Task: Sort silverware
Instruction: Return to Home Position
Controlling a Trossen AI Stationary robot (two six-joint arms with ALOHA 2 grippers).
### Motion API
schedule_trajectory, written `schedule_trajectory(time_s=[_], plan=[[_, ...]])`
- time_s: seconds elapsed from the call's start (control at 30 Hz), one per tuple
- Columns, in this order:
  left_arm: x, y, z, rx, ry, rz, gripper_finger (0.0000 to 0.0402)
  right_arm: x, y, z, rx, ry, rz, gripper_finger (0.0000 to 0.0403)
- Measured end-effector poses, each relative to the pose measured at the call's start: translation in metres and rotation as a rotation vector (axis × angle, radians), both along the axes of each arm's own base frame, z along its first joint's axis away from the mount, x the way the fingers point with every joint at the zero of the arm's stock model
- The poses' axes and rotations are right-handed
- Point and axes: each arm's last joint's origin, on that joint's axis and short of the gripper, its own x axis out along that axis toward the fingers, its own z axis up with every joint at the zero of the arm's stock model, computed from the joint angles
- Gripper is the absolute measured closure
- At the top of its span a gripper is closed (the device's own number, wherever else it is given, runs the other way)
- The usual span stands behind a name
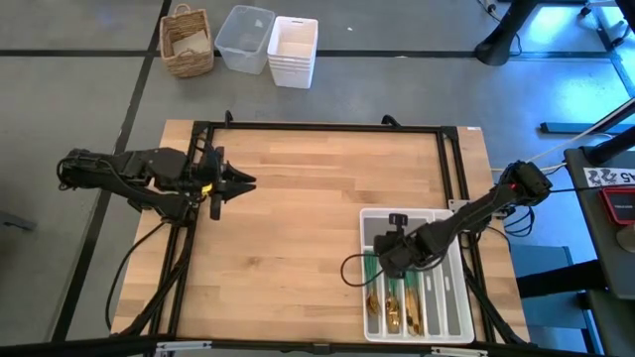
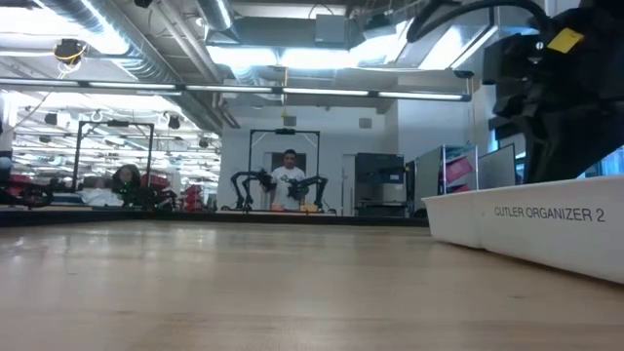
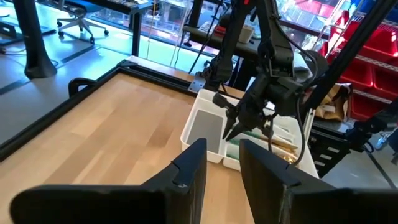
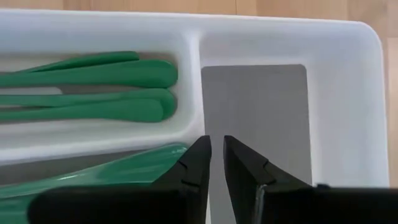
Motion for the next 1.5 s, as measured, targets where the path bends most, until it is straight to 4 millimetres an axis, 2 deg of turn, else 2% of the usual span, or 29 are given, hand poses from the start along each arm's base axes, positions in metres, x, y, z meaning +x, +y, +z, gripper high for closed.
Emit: schedule_trajectory(time_s=[0.4, 0.7, 0.87, 1.07, 1.2, 1.33, 1.43, 1.5], plan=[[-0.004, 0.001, -0.001, -0.001, 0.010, 0.001, 0.0314, 0.000, 0.001, 0.000, 0.059, 0.029, 0.012, 0.0352], [-0.008, 0.001, 0.001, -0.001, -0.006, 0.000, 0.0314, 0.002, 0.008, 0.013, 0.162, 0.083, 0.046, 0.0352], [-0.015, 0.003, 0.004, 0.008, -0.030, -0.004, 0.0314, 0.002, 0.009, 0.019, 0.162, 0.069, 0.045, 0.0352], [-0.046, 0.009, 0.014, -0.004, -0.128, -0.004, 0.0314, 0.003, 0.003, 0.069, 0.130, -0.075, 0.022, 0.0352], [-0.071, 0.013, 0.010, 0.029, -0.119, -0.009, 0.0314, -0.010, -0.006, 0.118, 0.086, -0.200, -0.005, 0.0352], [-0.085, 0.016, 0.002, 0.038, -0.119, -0.011, 0.0314, -0.035, -0.024, 0.175, 0.072, -0.388, -0.050, 0.0352], [-0.082, 0.015, -0.013, 0.068, -0.149, -0.016, 0.0314, -0.065, -0.044, 0.212, 0.066, -0.578, -0.098, 0.0352], [-0.077, 0.014, -0.028, 0.082, -0.154, -0.018, 0.0314, -0.088, -0.059, 0.228, 0.063, -0.693, -0.119, 0.0352]])
